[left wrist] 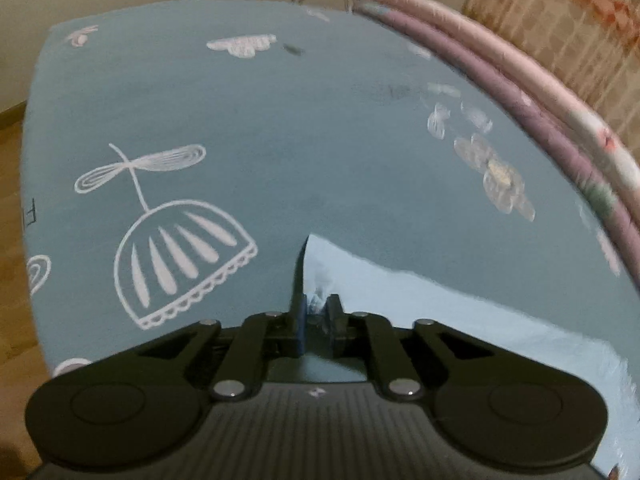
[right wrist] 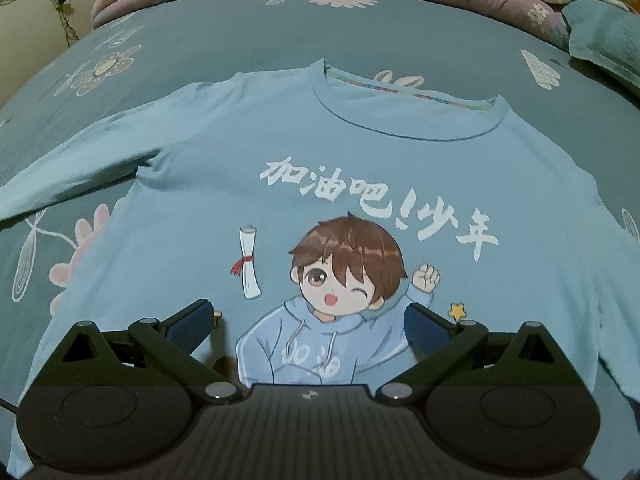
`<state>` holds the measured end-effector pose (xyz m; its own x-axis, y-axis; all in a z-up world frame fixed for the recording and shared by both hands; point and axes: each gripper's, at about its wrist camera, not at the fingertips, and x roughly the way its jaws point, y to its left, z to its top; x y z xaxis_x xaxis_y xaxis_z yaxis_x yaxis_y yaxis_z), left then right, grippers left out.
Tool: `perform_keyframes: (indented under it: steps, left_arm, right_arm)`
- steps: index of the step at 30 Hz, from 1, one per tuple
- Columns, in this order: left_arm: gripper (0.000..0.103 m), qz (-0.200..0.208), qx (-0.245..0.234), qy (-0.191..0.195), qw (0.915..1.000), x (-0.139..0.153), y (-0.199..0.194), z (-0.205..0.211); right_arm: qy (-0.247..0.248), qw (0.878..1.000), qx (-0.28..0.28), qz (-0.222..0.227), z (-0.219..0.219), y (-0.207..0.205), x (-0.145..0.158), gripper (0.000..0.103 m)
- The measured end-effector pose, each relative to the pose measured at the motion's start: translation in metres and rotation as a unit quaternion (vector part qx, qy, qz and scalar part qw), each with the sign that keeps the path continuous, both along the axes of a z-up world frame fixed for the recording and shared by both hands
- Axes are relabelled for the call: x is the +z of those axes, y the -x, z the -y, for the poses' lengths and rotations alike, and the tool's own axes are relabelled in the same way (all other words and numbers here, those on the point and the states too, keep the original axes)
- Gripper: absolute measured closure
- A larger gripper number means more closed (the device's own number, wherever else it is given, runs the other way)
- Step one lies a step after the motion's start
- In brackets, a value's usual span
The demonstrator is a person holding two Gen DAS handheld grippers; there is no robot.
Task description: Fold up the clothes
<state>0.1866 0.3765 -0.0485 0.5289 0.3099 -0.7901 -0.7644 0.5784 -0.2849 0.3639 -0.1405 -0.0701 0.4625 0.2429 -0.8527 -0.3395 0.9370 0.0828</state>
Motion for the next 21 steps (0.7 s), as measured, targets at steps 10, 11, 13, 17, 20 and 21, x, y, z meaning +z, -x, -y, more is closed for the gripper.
perform_keyframes:
  steps: [10, 11, 13, 17, 20, 21]
  left_arm:
    - [0.071, -0.061, -0.076, -0.144, 0.9847, 0.027, -0.047, 0.042]
    - [0.069, -0.05, -0.106, -0.146, 0.9823, 0.029, -0.057, 0.052]
    - [0.062, -0.022, -0.178, -0.133, 0.9749, 0.03, -0.08, 0.076]
    - [0.061, 0.006, -0.286, -0.075, 0.9552, 0.014, -0.125, 0.117]
    - [0.06, -0.002, -0.316, -0.056, 0.9471, -0.004, -0.149, 0.129]
    - [0.059, -0.011, -0.316, -0.06, 0.9467, -0.01, -0.156, 0.131]
  right_arm:
    - [-0.002, 1.0, 0.003, 0.002, -0.003, 0.001, 0.002, 0.0]
    - [-0.002, 1.0, 0.004, 0.002, -0.004, 0.001, 0.003, 0.0]
    - [-0.001, 1.0, 0.005, 0.004, -0.005, 0.002, 0.003, 0.0]
    - [-0.002, 1.0, 0.003, 0.007, -0.005, 0.003, 0.004, 0.0]
    - [-0.001, 1.0, -0.004, 0.007, -0.001, 0.005, 0.003, 0.0]
    - [-0.002, 1.0, -0.008, 0.006, 0.002, 0.005, 0.003, 0.0]
